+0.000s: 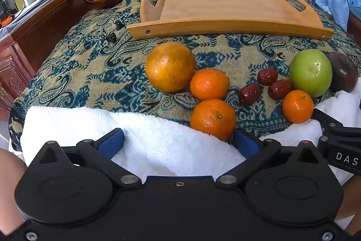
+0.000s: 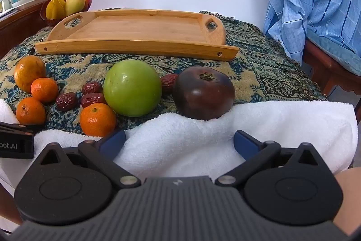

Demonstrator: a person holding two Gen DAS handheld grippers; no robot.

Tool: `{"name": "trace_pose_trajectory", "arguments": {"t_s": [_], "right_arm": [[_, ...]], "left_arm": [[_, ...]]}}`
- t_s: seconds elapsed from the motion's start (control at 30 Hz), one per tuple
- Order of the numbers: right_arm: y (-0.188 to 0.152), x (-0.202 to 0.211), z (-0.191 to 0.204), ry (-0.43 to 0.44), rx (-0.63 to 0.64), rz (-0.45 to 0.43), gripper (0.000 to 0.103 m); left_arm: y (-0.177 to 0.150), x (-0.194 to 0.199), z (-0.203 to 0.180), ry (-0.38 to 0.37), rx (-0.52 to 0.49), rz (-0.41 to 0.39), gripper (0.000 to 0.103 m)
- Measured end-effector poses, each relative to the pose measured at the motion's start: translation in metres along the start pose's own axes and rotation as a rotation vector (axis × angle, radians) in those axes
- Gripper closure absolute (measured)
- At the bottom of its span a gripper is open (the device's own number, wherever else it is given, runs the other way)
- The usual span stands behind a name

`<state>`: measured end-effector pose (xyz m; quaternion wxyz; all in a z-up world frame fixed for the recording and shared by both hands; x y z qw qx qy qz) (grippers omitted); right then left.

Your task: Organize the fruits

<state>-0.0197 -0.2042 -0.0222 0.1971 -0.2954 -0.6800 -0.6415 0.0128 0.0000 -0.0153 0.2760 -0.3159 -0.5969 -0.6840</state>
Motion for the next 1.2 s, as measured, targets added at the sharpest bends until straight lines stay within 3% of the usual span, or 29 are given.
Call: {"name": "trace_pose_trajectory", "arguments": {"t_s": [1.2], "right_arm": [[0.0016, -0.0002, 0.0017, 0.006, 0.002, 0.014, 0.000]], "left_arm": [[-0.0001, -0.0001, 0.0000, 0.002, -0.002, 0.007, 0.000]]}}
Point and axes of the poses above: each gripper's, at about its wrist camera, not at the fingertips, and x roughly against the way its jaws point, z to its left, y to its top, the point moved 2 cm from there along -x, roughly the way its jaws point, and after that the axes turned 1 degree about x, right-handed, at the moved point
